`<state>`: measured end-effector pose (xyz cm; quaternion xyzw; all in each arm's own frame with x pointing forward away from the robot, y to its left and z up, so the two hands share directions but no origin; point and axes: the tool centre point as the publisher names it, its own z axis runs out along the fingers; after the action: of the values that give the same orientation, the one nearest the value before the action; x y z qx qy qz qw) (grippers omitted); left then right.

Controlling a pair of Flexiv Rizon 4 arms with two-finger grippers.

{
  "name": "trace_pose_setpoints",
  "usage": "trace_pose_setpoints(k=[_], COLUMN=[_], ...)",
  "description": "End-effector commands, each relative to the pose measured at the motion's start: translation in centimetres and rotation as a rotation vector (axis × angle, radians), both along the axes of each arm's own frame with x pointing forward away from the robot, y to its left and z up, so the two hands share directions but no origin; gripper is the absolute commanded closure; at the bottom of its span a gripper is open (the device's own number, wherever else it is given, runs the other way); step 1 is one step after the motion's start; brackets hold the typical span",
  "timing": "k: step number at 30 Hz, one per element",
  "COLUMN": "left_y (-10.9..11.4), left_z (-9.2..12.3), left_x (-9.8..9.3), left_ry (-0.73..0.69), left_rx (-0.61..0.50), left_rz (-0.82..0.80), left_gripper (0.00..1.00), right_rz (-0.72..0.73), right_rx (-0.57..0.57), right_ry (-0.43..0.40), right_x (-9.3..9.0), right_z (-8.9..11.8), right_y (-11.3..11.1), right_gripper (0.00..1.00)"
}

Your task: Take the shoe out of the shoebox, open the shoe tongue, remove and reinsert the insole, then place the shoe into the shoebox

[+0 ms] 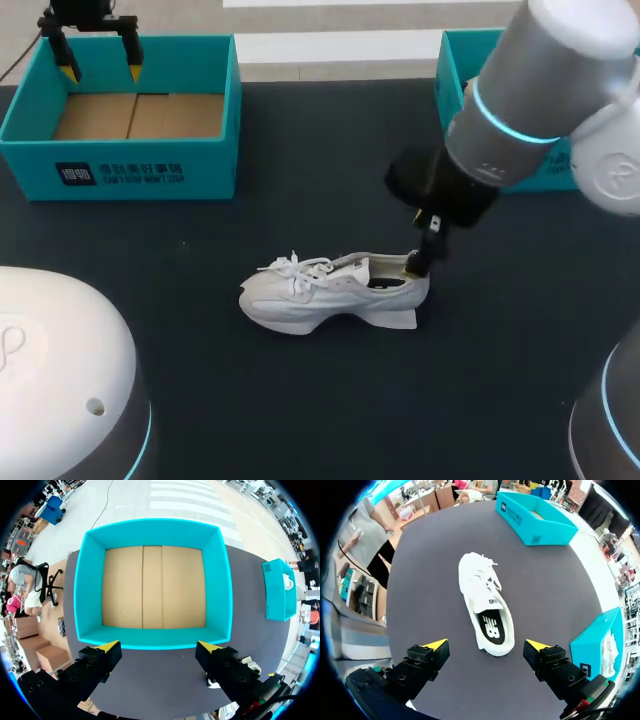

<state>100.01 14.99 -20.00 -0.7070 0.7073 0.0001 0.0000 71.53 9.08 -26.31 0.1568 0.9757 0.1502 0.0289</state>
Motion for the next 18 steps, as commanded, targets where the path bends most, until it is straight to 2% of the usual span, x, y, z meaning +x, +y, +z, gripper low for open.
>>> trace_pose_setpoints(k=[1,2,8,10,11,15,18], left_y=[0.0,0.0,0.0,0.0,0.0,0.0,0.0], left_z=[0.0,0.0,0.0,0.0,0.0,0.0,0.0], left_x=[0.0,0.0,0.0,0.0,0.0,0.0,0.0], left_ry=[0.000,0.000,0.000,0.000,0.000,0.000,0.000], left_rx=[0.000,0.000,0.000,0.000,0.000,0.000,0.000], left_rz=[0.000,0.000,0.000,0.000,0.000,0.000,0.000], left_gripper=[0.00,0.00,0.00,0.00,0.00,0.00,0.00], right_rz=[-0.015,-0.012,0.059,0.075,0.101,0.199,0.200], right_rx=[0.393,0.430,0.540,0.615,0.608,0.679,0.717], right_ry=[-0.094,-0.084,-0.162,-0.188,-0.227,-0.286,-0.274], right_x=[-1.2,-1.3,-1.2,-1.0,-1.0,-1.0,-0.7], right_z=[-1.2,-1.3,-2.3,-2.7,-3.0,-4.0,-5.5], right_y=[-5.4,-5.9,-8.2,-8.7,-8.9,-9.0,-9.0], right_gripper=[0.00,0.00,0.00,0.00,0.00,0.00,0.00])
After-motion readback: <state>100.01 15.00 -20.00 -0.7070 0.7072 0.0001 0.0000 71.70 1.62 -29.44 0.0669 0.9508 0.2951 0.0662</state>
